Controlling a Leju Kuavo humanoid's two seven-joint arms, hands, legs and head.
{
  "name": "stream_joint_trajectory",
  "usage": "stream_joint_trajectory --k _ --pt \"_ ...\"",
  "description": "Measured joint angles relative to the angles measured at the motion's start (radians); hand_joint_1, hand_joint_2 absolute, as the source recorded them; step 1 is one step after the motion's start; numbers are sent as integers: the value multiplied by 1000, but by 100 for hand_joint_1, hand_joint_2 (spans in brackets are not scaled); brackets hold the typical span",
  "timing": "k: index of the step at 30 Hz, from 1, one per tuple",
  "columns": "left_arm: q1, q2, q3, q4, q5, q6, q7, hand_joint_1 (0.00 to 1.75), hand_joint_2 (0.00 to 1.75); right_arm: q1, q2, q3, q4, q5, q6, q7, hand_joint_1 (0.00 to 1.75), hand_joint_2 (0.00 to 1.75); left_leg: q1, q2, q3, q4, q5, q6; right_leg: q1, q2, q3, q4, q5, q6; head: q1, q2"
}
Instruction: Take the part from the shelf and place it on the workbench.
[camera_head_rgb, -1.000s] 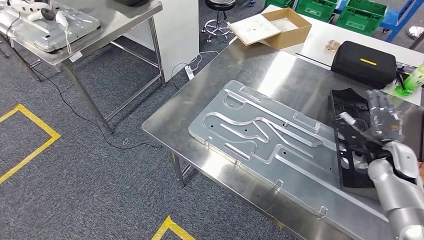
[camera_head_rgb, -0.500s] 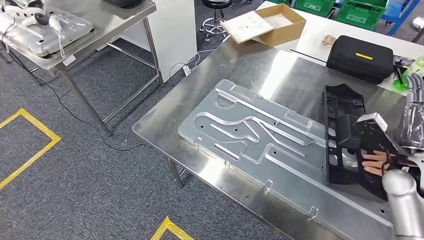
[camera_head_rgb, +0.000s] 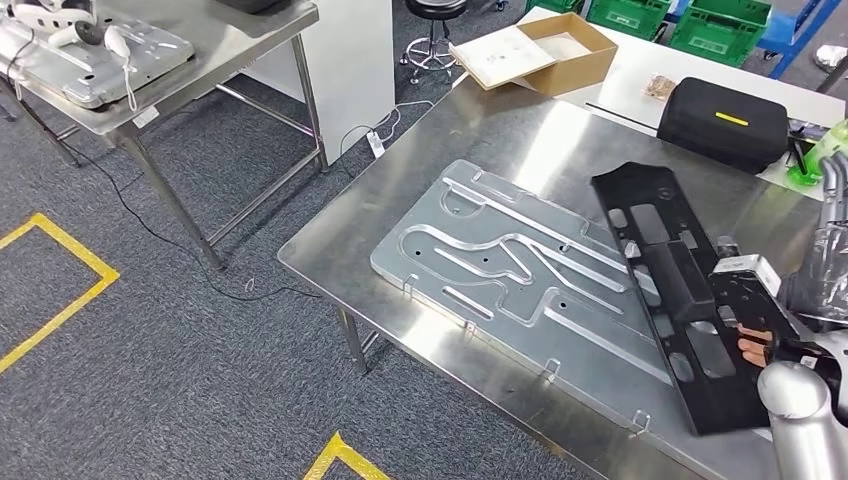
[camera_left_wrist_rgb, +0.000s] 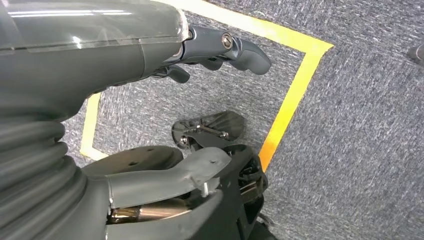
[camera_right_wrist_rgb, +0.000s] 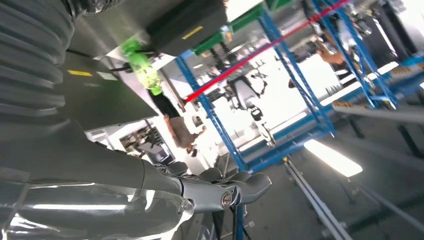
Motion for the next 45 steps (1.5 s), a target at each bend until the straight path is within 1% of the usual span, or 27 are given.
stream_joint_trajectory --k 1,3,5,7,8,10,11,12,13,14,16,17,18,21,23,25,26,29,31,33,35,37,39,41,43,44,45 --pt "-1 0 1 0 1 0 0 0 0 4 3 0 -18 -4 -2 -1 0 175 -1 0 -1 6 -4 -5 2 0 29 -58 19 -2 0 0" --pt "-1 0 2 0 0 1 0 0 0 14 8 0 -48 -14 -4 -1 0 87 -2 0 -4 13 -10 -16 8 1 55 -114 26 -13 0 0" --pt "-1 1 3 0 -3 1 0 0 0 23 9 -1 -68 -30 -2 0 0 0 -2 0 -4 13 -13 -27 12 3 57 -117 26 -28 0 0" --pt "-1 2 3 0 -7 2 0 0 0 24 10 -1 -79 -52 4 -7 0 0 1 0 -13 37 -33 -37 10 3 59 -122 28 -41 -1 0" --pt "-1 2 4 0 -8 2 0 0 0 25 11 -1 -84 -67 8 -13 0 0 2 0 -29 75 -59 -42 9 2 61 -124 30 -47 -1 0" --pt "-1 3 4 0 -9 2 -1 0 0 35 19 -1 -96 -94 11 -32 0 0 5 -1 -85 198 -123 -47 13 1 60 -125 29 -55 -1 0" --pt "0 3 5 0 -9 2 0 0 0 44 27 -1 -103 -101 9 -40 0 0 6 0 -113 257 -145 -49 14 0 60 -124 29 -58 0 0" --pt "1 3 5 0 -9 1 0 0 0 54 36 -1 -112 -104 3 -48 0 0 7 0 -129 289 -150 -49 15 0 60 -124 29 -58 -1 0" --pt "2 3 5 0 -10 1 0 0 0 64 46 -1 -121 -106 -2 -54 0 0 7 0 -128 286 -136 -49 16 0 60 -124 29 -58 -1 0" --pt "2 3 5 0 -10 1 0 0 0 71 55 -1 -129 -107 -8 -59 0 0 7 0 -109 245 -105 -47 16 1 61 -123 28 -58 -1 0" --pt "0 3 6 0 -10 1 0 0 0 81 70 -1 -144 -109 -20 -69 0 0 6 -1 -47 115 -41 -41 18 3 61 -120 26 -55 -1 0" --pt "0 3 6 0 -11 1 0 0 0 85 77 -1 -151 -110 -28 -77 0 0 5 -1 -22 64 -25 -37 19 4 61 -119 25 -51 0 0" --pt "-1 3 6 0 -12 1 0 0 0 89 85 -1 -156 -112 -38 -88 0 0 4 -1 -8 34 -18 -34 20 5 60 -118 25 -47 0 0" --pt "-1 2 6 0 -19 1 2 0 0 103 113 -1 -173 -123 -69 -128 0 0 2 -2 -3 14 -15 -20 18 5 60 -119 27 -30 0 0" --pt "-2 2 6 0 -24 0 1 0 0 110 127 -1 -182 -124 -78 -140 0 0 4 -1 2 2 -6 -6 15 4 45 -83 -1 -21 0 0" --pt "-4 2 6 0 -27 -1 1 0 0 112 131 -1 -183 -123 -75 -138 0 0 5 0 3 -3 -2 1 14 3 18 -22 -42 -18 0 0" --pt "-5 2 6 0 -28 -2 1 0 0 112 131 -1 -182 -122 -74 -136 0 0 4 0 3 -3 -2 1 14 3 8 0 -55 -17 0 0" --pt "-5 2 6 0 -29 -2 1 0 0 112 132 -1 -182 -123 -73 -136 0 0 4 0 3 -3 -2 1 14 3 2 14 -62 -16 0 0" --pt "-5 1 6 0 -30 -2 2 0 0 112 134 -1 -179 -128 -67 -131 0 0 2 0 2 -2 -2 2 12 3 -35 89 -88 -14 0 0" --pt "-5 1 6 0 -31 -2 3 0 0 102 137 -1 -172 -139 -61 -123 0 0 -1 -2 1 3 -4 -1 12 8 -3 32 -44 -17 0 0" --pt "-6 0 6 0 -32 -2 5 0 0 87 138 -1 -166 -150 -60 -116 0 0 -4 -7 -3 10 -8 -9 16 15 65 -107 21 -25 0 0" --pt "-7 -1 6 0 -33 -2 8 0 0 75 138 -1 -162 -158 -60 -110 0 0 -4 -9 -5 10 -8 -17 21 15 69 -123 21 -32 0 0" --pt "-7 -1 6 0 -33 -1 10 0 0 62 138 -1 -157 -161 -59 -107 0 0 -2 -8 -9 19 -16 -27 17 11 72 -131 25 -43 0 0" --pt "-8 -2 6 0 -34 -1 11 0 0 53 139 -1 -154 -161 -58 -107 0 0 -1 -6 -37 84 -59 -37 13 3 77 -140 29 -56 0 0" --pt "-7 -2 5 0 -34 -1 12 0 0 47 140 -1 -150 -160 -57 -106 0 0 3 -6 -98 211 -120 -44 16 -5 77 -140 29 -62 -1 0" --pt "-7 -2 5 0 -34 -1 13 0 0 45 140 -1 -147 -160 -57 -106 0 0 5 -6 -124 263 -137 -46 17 -9 77 -140 28 -62 0 0" --pt "-6 -2 5 0 -34 -1 14 0 0 44 141 -1 -144 -160 -56 -105 0 0 8 -5 -136 285 -135 -48 17 -13 77 -138 27 -62 0 0"
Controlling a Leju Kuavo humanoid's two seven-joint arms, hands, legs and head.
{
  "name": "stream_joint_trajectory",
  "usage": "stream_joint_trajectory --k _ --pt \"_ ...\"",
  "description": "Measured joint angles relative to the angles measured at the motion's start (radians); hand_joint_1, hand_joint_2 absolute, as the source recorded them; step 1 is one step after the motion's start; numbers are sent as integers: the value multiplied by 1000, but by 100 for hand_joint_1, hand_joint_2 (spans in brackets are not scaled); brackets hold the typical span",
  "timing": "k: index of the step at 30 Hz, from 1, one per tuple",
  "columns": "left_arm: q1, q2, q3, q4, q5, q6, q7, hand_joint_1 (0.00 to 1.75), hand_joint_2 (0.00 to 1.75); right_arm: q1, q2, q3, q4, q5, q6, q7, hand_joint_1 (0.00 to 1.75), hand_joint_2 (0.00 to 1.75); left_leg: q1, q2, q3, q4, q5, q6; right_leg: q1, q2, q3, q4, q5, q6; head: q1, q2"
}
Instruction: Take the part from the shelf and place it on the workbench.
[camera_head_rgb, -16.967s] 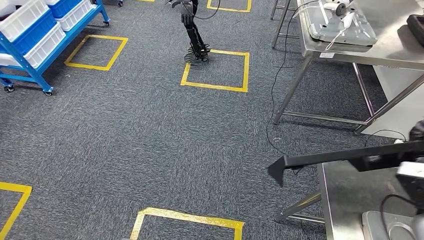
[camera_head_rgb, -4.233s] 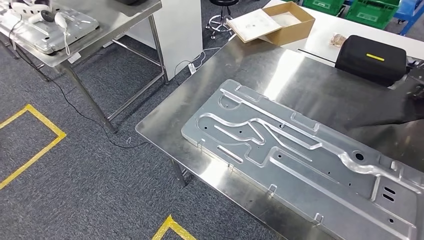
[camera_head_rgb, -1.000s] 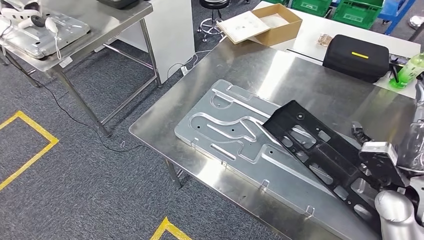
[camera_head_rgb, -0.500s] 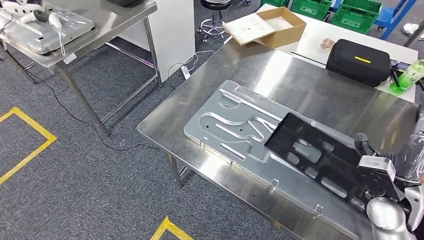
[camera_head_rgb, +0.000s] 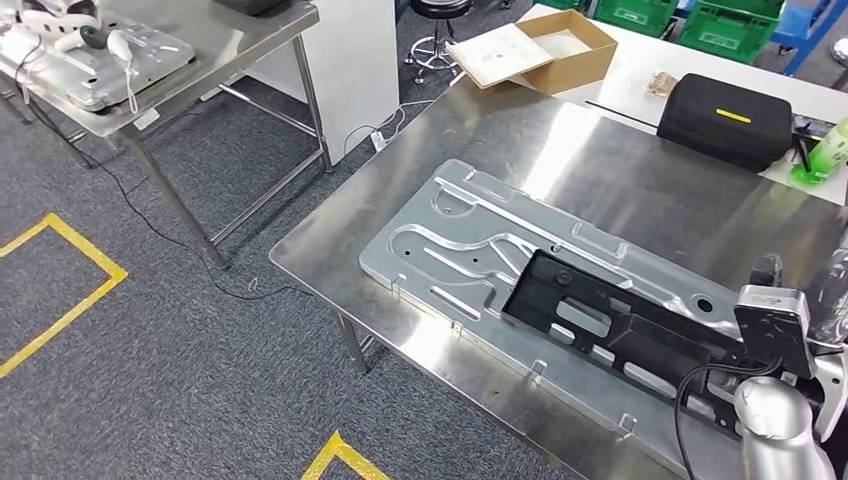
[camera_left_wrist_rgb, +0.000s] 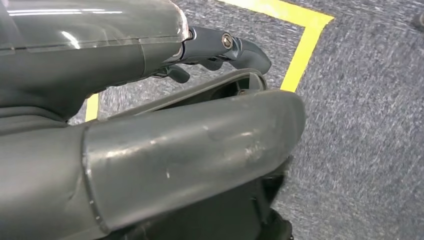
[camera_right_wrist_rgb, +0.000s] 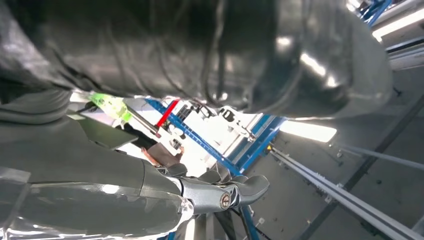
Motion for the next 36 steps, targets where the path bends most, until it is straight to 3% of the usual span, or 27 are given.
stream_joint_trajectory --k 1,4,6,8,10,13,14,15,16,17,19,20,22,24,26,28,29,30,31,33,34,36 --pt "1 0 0 0 0 0 0 0 0 -2 1 0 2 0 0 0 0 0 2 1 6 -16 20 -1 0 -3 0 2 -1 1 0 0" --pt "0 0 0 0 0 0 0 0 0 -7 3 0 5 0 0 0 0 0 5 20 91 -198 110 2 1 -11 0 13 -10 11 0 0" --pt "-1 0 0 0 0 0 0 0 0 -9 3 0 6 0 0 0 0 0 0 28 116 -257 123 12 4 -16 -2 18 -13 21 0 0" --pt "-1 0 0 0 0 0 0 0 0 -11 3 0 7 0 0 1 0 0 -3 21 117 -263 126 23 4 -22 -1 16 -13 33 0 0" --pt "0 0 0 0 0 1 0 0 0 -12 3 0 8 1 -1 1 0 0 -2 13 121 -273 134 36 -1 -17 -7 36 -31 42 0 0" --pt "-3 -1 0 0 0 0 1 0 0 -16 3 0 13 5 -2 10 0 0 -1 -2 122 -280 140 47 -5 3 -76 188 -116 49 1 0" --pt "-3 -1 0 0 0 0 1 0 0 -18 3 0 16 6 -1 15 0 0 -2 -9 122 -279 140 48 -5 6 -104 244 -136 51 0 0" --pt "-3 -2 0 0 -1 -1 2 0 0 -19 3 0 20 7 0 21 0 0 -3 -17 122 -279 140 48 -6 8 -119 274 -139 52 0 0" --pt "-2 -2 0 0 -2 -1 3 0 0 -22 2 0 24 8 3 28 0 0 -3 -26 122 -278 140 48 -6 9 -118 268 -122 51 0 0" --pt "-2 -2 0 0 -3 -1 4 0 0 -28 0 0 28 11 8 35 0 0 -3 -37 124 -277 140 47 -6 13 -99 227 -89 50 0 0" --pt "-3 -4 0 0 -7 -1 6 0 0 -47 -7 0 37 18 17 46 0 0 -4 -56 123 -274 139 44 -8 47 -39 97 -25 45 0 0" --pt "-5 -5 0 0 -8 -1 7 0 0 -57 -12 0 43 21 20 50 0 0 -4 -66 120 -272 139 41 -9 63 -17 50 -10 43 0 0" --pt "-7 -6 0 0 -10 -2 9 0 0 -79 -19 0 57 26 25 58 0 0 -2 -84 112 -271 143 30 -6 75 -3 16 -11 39 0 0" --pt "-5 -7 0 0 -11 -2 11 0 0 -100 -21 3 72 34 31 65 0 0 1 -95 106 -270 143 18 -6 53 0 7 -8 30 0 0" --pt "-4 -7 0 0 -13 -2 12 0 0 -120 -21 12 83 45 33 70 0 0 -1 -67 85 -228 115 8 -9 30 5 -3 -4 17 -1 0" --pt "-6 -7 0 0 -15 -2 14 0 0 -135 -21 25 94 58 32 77 0 0 0 -26 29 -114 56 3 -6 5 7 -5 -4 8 -2 0" --pt "-6 -7 0 0 -15 -2 15 0 0 -140 -21 33 99 63 32 80 0 0 1 -17 -2 -52 32 1 -4 -9 7 -5 -5 6 -3 0" --pt "-6 -7 0 0 -16 -3 17 0 0 -145 -21 40 104 67 31 82 0 0 2 -11 -24 -11 23 -1 -3 -23 7 -4 -6 5 -3 0" --pt "-5 -7 0 0 -17 -3 18 0 0 -148 -21 47 109 70 31 83 0 0 2 -7 -29 -4 32 -2 -2 -36 7 -3 -8 5 -3 0" --pt "-4 -7 0 0 -17 -4 19 0 0 -152 -21 58 115 74 29 85 0 0 2 12 17 -96 94 0 -2 -60 10 2 -14 8 -3 0" --pt "-4 -7 0 0 -17 -5 19 0 0 -154 -21 61 118 74 29 85 0 0 -1 38 49 -162 120 3 0 -72 11 5 -18 12 -3 0" --pt "-6 -7 0 0 -16 -5 19 0 0 -157 -21 64 121 74 27 85 0 0 -9 74 89 -246 145 14 6 -92 14 11 -25 21 -2 0"
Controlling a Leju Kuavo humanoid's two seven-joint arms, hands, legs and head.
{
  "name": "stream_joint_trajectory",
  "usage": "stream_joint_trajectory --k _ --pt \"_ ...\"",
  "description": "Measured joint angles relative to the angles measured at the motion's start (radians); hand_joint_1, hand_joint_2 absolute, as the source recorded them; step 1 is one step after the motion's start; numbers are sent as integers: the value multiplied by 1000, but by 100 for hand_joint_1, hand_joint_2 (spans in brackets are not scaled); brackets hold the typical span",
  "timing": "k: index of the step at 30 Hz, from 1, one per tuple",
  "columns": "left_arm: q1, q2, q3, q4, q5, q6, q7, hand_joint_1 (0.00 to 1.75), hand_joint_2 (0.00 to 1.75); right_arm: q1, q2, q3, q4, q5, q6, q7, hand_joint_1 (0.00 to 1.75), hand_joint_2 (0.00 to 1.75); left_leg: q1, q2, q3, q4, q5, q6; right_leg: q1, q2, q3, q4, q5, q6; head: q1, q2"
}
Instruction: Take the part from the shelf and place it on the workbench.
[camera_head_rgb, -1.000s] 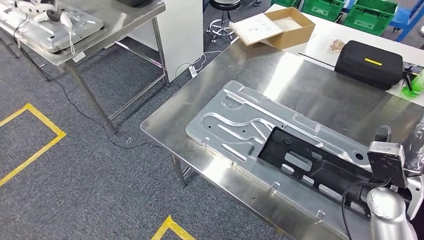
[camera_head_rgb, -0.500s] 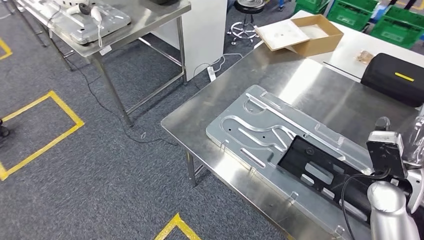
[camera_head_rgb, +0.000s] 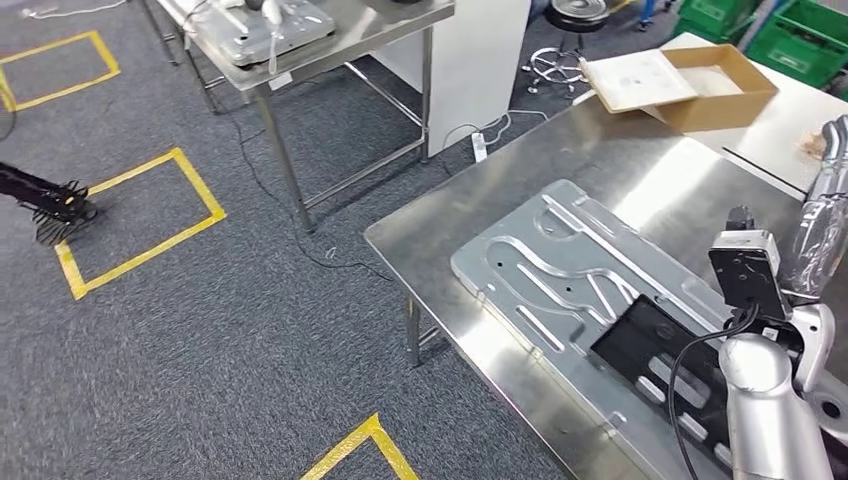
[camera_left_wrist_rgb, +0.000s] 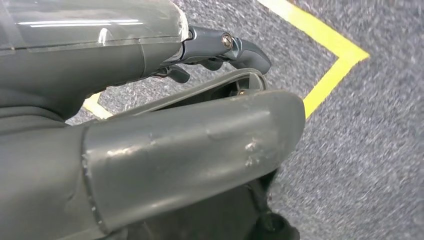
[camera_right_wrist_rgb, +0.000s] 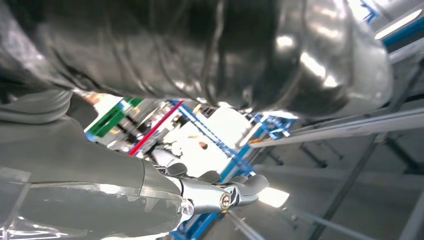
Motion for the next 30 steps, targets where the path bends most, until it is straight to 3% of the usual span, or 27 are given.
stream_joint_trajectory --k 1,3,5,7,9,10,11,12,14,16,18,20,22,23,25,26,28,30 --pt "0 0 0 0 0 0 0 0 0 -2 0 1 1 0 0 0 0 0 -4 4 3 -12 -2 6 3 -11 1 1 -2 5 1 0" --pt "2 0 0 0 0 0 0 0 0 -7 0 5 3 0 -1 0 0 0 -3 -19 3 -18 3 18 3 -25 6 1 -7 14 1 0" --pt "3 0 0 0 0 0 0 0 0 -11 -1 9 4 0 -1 1 0 0 1 -42 6 -26 10 29 -3 14 -4 34 -34 23 1 0" --pt "0 0 0 0 0 0 0 0 0 -12 -3 11 5 0 -3 2 0 0 3 -64 7 -29 14 37 -6 75 -52 136 -91 28 2 0" --pt "-1 -1 0 0 0 0 0 0 0 -10 -4 12 8 0 -4 2 0 0 2 -90 6 -28 15 40 -7 97 -110 245 -128 30 2 0" --pt "-1 -1 0 0 0 0 0 0 0 -10 -4 12 9 0 -5 3 0 0 2 -104 7 -28 15 41 -7 101 -121 261 -120 30 2 0" --pt "0 -1 0 0 0 0 0 0 0 -10 -5 12 10 0 -6 3 0 0 2 -118 8 -27 15 41 -7 104 -116 241 -95 29 2 0" --pt "1 -1 0 0 0 0 0 0 0 -10 -5 12 10 0 -7 3 0 0 2 -132 9 -26 15 40 -8 113 -93 187 -56 28 2 0" --pt "0 -2 0 0 0 0 -1 0 0 -12 -6 12 10 0 -8 4 0 0 3 -157 6 -21 15 36 -12 159 -40 64 0 21 1 0" --pt "-1 -2 0 0 -1 1 -2 0 0 -12 -8 12 8 0 -10 6 0 0 5 -182 -3 -20 18 24 -12 190 -18 8 10 16 1 0" --pt "1 -2 0 0 -2 2 -2 0 0 -14 -9 13 6 0 -12 8 0 0 8 -205 -9 -23 23 10 -12 170 -13 -2 12 9 1 0" --pt "4 -1 0 0 -2 2 -3 0 0 -16 -8 13 4 0 -12 8 0 0 4 -176 -20 0 5 -1 -16 142 -5 -15 18 -4 -2 0" --pt "3 -1 0 0 -2 3 -3 0 0 -17 -7 13 2 0 -12 9 0 0 5 -112 -63 96 -50 -11 -14 112 1 -21 19 -14 -7 0" --pt "2 -1 0 0 -3 4 -3 0 0 -17 -7 13 1 0 -12 9 0 0 8 -93 -94 160 -79 -15 -12 96 1 -20 18 -17 -8 0" --pt "2 -1 0 0 -3 4 -3 0 0 -18 -7 13 1 0 -13 9 0 0 13 -79 -132 237 -97 -21 -9 67 1 -18 16 -17 -8 0" --pt "2 -1 0 0 -2 4 -3 0 0 -19 -7 13 2 0 -13 9 0 0 15 -75 -125 224 -80 -24 -10 53 1 -16 13 -16 -8 0" --pt "2 -1 0 0 -2 4 -3 0 0 -23 -7 13 2 0 -13 9 0 0 16 -49 -65 107 -22 -24 -10 28 2 -8 6 -10 -8 0" --pt "-1 -1 0 0 -2 5 -4 0 0 -27 -7 13 2 0 -12 9 0 0 10 -19 -14 7 7 -14 -6 7 2 1 -2 0 -8 0"
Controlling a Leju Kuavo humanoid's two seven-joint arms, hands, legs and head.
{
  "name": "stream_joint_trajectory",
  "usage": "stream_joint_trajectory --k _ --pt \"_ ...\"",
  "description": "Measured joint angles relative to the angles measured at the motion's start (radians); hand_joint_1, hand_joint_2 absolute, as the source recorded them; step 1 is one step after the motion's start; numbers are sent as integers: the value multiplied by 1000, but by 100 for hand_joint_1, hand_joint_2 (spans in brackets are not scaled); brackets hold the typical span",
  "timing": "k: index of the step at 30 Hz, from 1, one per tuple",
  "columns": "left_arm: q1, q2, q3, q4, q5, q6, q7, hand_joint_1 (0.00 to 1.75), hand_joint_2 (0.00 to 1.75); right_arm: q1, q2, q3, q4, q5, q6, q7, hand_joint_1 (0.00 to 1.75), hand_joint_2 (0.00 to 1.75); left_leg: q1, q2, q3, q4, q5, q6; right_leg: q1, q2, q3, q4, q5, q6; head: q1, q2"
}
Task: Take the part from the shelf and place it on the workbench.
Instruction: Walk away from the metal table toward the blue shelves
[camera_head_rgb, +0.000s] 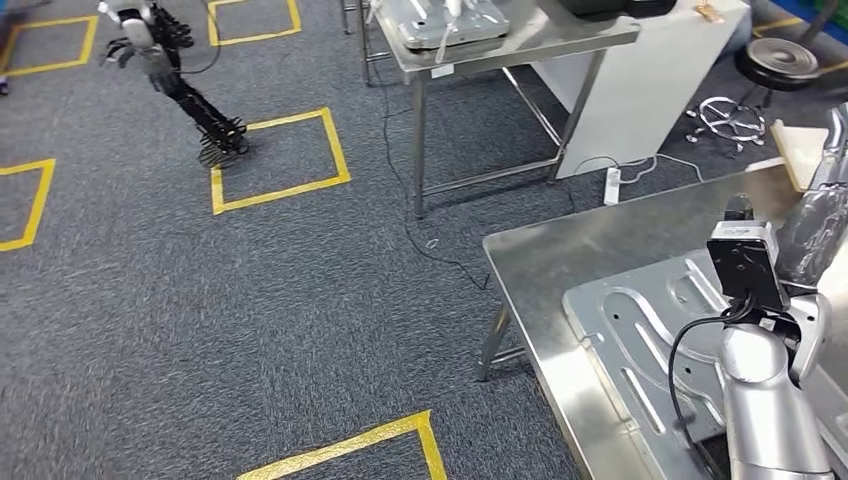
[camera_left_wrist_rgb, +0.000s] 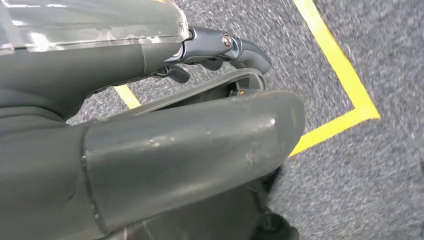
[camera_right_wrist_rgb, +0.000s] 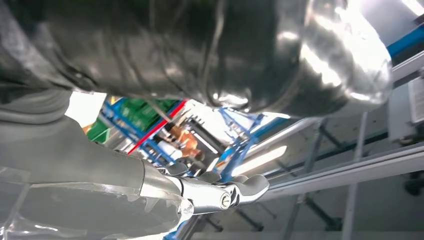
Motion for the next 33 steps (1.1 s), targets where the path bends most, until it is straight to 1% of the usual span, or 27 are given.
stream_joint_trajectory --k 1,3,4,6,7,8,9,10,11,12,13,14,16,17,18,19,20,21,23,24,25,26,27,28,30,32,33 --pt "-1 0 0 0 0 0 -1 0 0 -2 0 0 0 0 0 0 0 0 -4 5 7 -17 0 7 2 -9 1 2 -2 5 1 0" --pt "-1 0 0 0 0 0 -2 0 0 -6 0 2 0 0 0 0 0 0 -8 -15 6 -21 3 21 3 -27 5 -1 -3 16 2 0" --pt "0 0 0 0 0 0 -3 0 0 -8 0 3 0 1 0 1 0 0 -7 -26 7 -26 6 28 0 -22 7 1 -8 22 2 0" --pt "-1 0 0 0 1 1 -4 0 0 -11 0 5 0 1 0 1 0 0 -2 -46 12 -38 15 40 -5 23 -9 45 -42 30 3 0" --pt "-2 0 0 0 1 1 -4 0 0 -12 -1 5 0 1 0 1 0 0 -1 -55 12 -40 18 44 -7 55 -32 94 -72 33 3 0" --pt "-3 0 0 0 1 1 -5 0 0 -10 -1 6 0 1 0 1 0 0 0 -64 12 -40 19 47 -8 76 -62 155 -102 33 3 0" --pt "-4 0 0 0 0 2 -5 0 0 -9 -1 6 1 1 0 1 0 0 -1 -76 11 -40 20 48 -7 87 -89 209 -122 34 3 0" --pt "-4 0 0 0 0 2 -5 0 0 -7 -1 6 2 1 0 1 0 0 -1 -88 11 -39 20 49 -8 92 -105 238 -125 35 3 0" --pt "-4 0 0 0 0 2 -5 0 0 -5 -1 6 3 1 0 1 0 0 -2 -101 11 -38 20 49 -8 94 -106 235 -109 35 3 0" --pt "-3 0 0 0 0 2 -5 0 0 -6 -1 6 3 1 0 1 0 0 -2 -115 11 -37 20 49 -9 98 -90 196 -77 35 3 0" --pt "-3 0 0 0 0 2 -5 0 0 -6 -1 6 3 1 0 1 0 0 -1 -128 11 -35 20 47 -10 109 -63 137 -41 33 3 0" --pt "-4 0 0 0 0 2 -5 0 0 -8 -1 6 3 1 0 1 0 0 -2 -140 10 -33 20 44 -12 134 -37 79 -16 30 3 0" --pt "-6 -1 0 0 0 2 -5 0 0 -8 -1 6 2 1 0 1 0 0 -1 -163 1 -30 24 34 -14 174 -8 8 3 25 3 0" --pt "-6 -1 0 0 0 2 -5 0 0 -8 -1 6 2 1 0 1 0 0 0 -174 -4 -30 27 27 -13 181 -6 1 0 22 3 0" --pt "-6 -1 0 0 0 2 -5 0 0 -8 -1 6 2 1 0 1 0 0 2 -187 -8 -32 31 20 -12 169 -5 -3 2 18 3 0" --pt "-5 0 0 0 0 2 -5 0 0 -9 -1 6 2 1 0 1 0 0 3 -187 -11 -31 31 14 -13 155 -3 -7 5 13 3 0" --pt "-3 0 0 0 0 2 -5 0 0 -10 0 6 2 1 0 1 0 0 1 -171 -16 -22 24 8 -14 141 0 -12 8 7 2 0" --pt "-3 0 0 0 0 2 -5 0 0 -11 0 6 1 1 0 1 0 0 -1 -144 -28 4 6 2 -16 126 3 -16 10 0 1 0" --pt "-4 0 0 0 0 2 -5 0 0 -12 1 7 0 1 0 1 0 0 0 -82 -79 114 -56 -5 -13 97 4 -18 10 -8 -1 0" --pt "-5 0 0 0 0 2 -5 0 0 -12 1 7 0 1 0 1 0 0 2 -68 -109 179 -84 -7 -11 81 4 -17 9 -11 -1 0" --pt "-5 0 0 0 0 2 -5 0 0 -12 1 7 0 2 0 1 0 0 3 -61 -131 226 -98 -9 -10 65 4 -16 8 -11 -1 0" --pt "-4 0 0 0 0 2 -5 0 0 -12 1 7 0 3 0 1 0 0 5 -57 -136 239 -94 -10 -10 50 5 -14 5 -11 -1 0" --pt "-4 0 0 0 0 2 -5 0 0 -12 1 7 0 4 1 1 0 0 6 -53 -121 213 -72 -10 -10 36 5 -12 3 -9 -1 0" --pt "-3 0 0 0 0 3 -5 0 0 -13 1 7 0 5 1 1 0 0 6 -42 -90 156 -40 -9 -10 22 7 -9 -1 -7 -1 0" --pt "-5 1 0 0 0 3 -5 0 0 -15 1 7 0 6 1 2 0 0 0 -1 -26 34 1 -1 -5 -2 10 -2 -11 2 -1 0" --pt "-6 1 0 0 0 3 -5 0 0 -17 1 7 0 7 1 2 0 0 -8 17 -6 -11 3 12 1 -23 14 0 -17 12 0 0" --pt "-5 1 0 0 0 3 -6 0 0 -18 1 8 0 9 1 2 0 0 -9 5 -7 -13 4 19 3 -34 17 -1 -19 17 0 0"
